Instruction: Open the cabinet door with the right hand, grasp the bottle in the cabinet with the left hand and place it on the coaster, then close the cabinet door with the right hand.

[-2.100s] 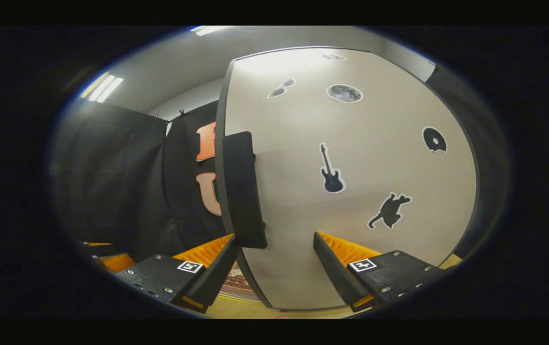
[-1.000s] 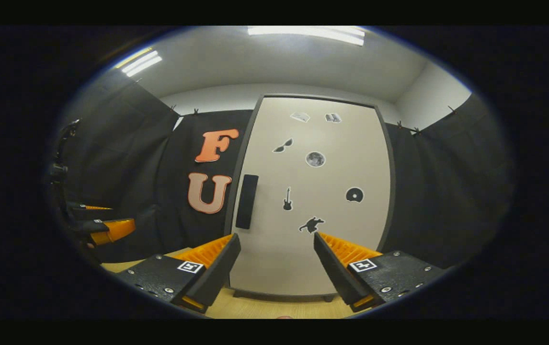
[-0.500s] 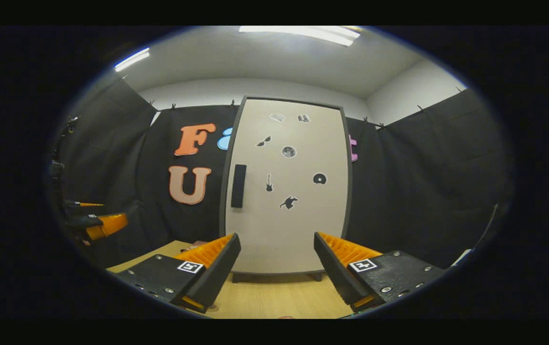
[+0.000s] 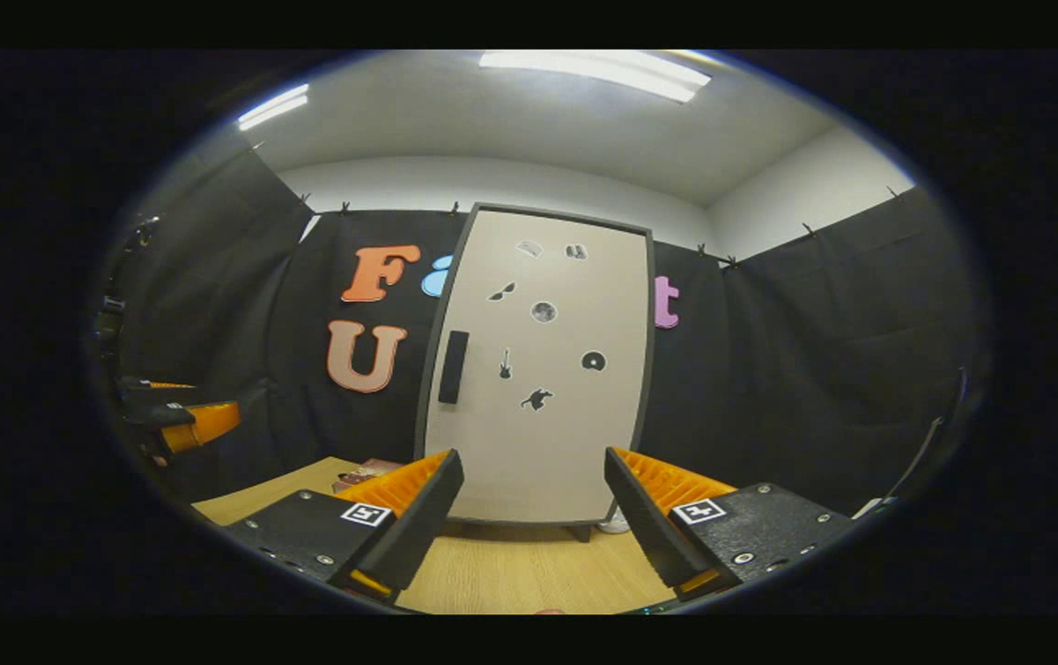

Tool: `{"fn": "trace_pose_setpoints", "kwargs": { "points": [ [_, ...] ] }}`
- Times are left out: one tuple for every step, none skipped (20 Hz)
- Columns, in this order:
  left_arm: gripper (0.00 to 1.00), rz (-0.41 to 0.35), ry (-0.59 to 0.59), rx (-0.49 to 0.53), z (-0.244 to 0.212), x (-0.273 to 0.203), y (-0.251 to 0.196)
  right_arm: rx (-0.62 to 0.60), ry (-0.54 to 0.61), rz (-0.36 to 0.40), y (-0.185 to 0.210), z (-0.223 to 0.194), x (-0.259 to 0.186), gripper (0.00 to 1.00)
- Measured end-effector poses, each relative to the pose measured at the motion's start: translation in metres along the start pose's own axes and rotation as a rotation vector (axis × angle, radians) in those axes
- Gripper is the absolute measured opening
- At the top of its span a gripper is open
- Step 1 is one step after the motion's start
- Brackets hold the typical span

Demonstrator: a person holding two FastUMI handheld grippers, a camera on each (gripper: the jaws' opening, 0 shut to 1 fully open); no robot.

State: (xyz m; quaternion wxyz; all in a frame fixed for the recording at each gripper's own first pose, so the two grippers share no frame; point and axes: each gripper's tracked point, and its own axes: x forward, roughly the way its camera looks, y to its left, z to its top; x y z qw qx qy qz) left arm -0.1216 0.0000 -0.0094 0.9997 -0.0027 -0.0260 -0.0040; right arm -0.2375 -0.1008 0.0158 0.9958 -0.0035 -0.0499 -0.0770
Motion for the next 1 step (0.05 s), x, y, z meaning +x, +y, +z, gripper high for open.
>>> {"fn": "trace_pose_setpoints", "kwargs": {
  "points": [
    [0.94,-0.004,0.002,-0.005,-0.0013,-0.0052,-0.0046,0.005,0.005,0.001,-0.0041,-0.0038,-0.0034,0.95]
  ]
}}
